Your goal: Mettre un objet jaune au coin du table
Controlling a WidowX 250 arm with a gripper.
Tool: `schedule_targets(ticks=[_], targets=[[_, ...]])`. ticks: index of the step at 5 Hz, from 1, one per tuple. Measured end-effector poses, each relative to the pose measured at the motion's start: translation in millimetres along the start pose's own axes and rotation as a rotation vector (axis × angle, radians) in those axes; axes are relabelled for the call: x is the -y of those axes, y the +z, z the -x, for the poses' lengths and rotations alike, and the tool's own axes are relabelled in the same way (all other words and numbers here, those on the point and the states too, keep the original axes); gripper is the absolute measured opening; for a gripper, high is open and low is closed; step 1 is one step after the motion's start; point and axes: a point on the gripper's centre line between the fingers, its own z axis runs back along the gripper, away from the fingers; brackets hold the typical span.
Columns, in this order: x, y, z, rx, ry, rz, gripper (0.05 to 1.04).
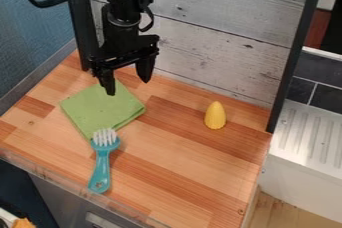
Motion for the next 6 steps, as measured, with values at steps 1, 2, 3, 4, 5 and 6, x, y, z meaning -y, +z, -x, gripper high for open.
schedule_targets(ticks=[1, 2, 3, 4, 5, 6], targets=[[-1.1, -9.8, 4.0, -0.024, -0.007, -0.024, 1.000], [28.9, -17.4, 16.7, -0.056, -0.174, -0.026, 1.000], [42.2, -14.7, 26.7, -0.058, -0.247, 0.006, 1.000], [58.7, -8.9, 35.1, -0.052, -0.327, 0.052, 1.000], [69.9, -7.2, 47.3, -0.050, -0.410, 0.086, 1.000], [83.0, -8.3, 58.8, -0.070, -0.481, 0.136, 1.000]])
